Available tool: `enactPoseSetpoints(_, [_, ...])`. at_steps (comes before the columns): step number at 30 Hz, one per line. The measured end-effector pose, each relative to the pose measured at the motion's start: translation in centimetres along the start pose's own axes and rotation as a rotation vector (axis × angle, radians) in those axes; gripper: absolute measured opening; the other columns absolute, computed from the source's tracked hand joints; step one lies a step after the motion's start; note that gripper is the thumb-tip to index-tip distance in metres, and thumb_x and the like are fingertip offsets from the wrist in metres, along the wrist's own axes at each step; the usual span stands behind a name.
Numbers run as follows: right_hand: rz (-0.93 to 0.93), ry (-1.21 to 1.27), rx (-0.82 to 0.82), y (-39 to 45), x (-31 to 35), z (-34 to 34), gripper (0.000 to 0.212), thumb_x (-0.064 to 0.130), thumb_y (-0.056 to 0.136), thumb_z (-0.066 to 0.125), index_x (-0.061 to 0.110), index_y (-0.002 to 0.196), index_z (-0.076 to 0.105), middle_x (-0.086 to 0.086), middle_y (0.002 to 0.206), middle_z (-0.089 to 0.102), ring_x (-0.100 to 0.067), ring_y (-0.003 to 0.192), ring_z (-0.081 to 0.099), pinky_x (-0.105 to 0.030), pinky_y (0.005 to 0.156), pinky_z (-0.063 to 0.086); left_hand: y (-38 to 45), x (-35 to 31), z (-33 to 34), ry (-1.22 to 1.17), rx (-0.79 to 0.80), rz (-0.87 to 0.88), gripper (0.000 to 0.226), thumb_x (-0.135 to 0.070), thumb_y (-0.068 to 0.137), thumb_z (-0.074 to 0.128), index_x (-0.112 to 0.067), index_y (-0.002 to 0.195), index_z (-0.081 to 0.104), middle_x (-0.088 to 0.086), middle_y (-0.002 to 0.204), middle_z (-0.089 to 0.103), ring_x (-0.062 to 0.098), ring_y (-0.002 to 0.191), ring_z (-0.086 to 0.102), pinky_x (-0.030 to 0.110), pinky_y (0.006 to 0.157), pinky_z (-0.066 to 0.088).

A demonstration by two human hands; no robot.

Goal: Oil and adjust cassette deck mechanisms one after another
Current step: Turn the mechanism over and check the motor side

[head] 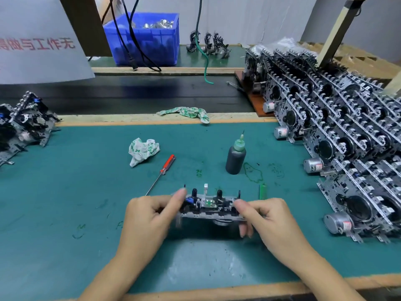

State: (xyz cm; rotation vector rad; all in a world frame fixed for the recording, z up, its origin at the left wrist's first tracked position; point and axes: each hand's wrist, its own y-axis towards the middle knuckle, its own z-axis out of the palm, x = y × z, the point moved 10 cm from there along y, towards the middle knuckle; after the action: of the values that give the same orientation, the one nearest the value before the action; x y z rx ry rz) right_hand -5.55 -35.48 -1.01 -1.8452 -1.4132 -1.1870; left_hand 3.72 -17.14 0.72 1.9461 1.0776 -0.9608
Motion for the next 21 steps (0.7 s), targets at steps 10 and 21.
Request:
enactPoseSetpoints(10, [0.193,-0.010,0.079,1.3,0.0,1.2,0.077,0.078,0.075,0.044,0.016,0.030,0.050,0.002,0.030,0.042,-0.005,0.035,0.042,-0.008,0.053,0.036,1.5,2.3,-0.6,0.157,0.064,-0.307,0.069,-0.077,0.067,0.029,-0.013,0.042,0.020,0.004,0.040,0.022,0.018,0.044,0.022,0.032,0.054,0.027])
enactPoseSetpoints(21, [-0.073,-0.129,0.072,1.0,1.1,0.1,0.038,0.064,0.066,0.062,0.040,0.095,0.053,0.020,0.097,0.057,-0.004,0.097,0.056,-0.018,0.081,0.042,2.0,-3.5,-2.6,0.384,-0.054,0.163,0.036,-0.069,0.078,0.040,-0.037,0.069,0.055,-0.022,0.076,0.060,-0.003,0.079,0.054,0.019,0.064,0.040])
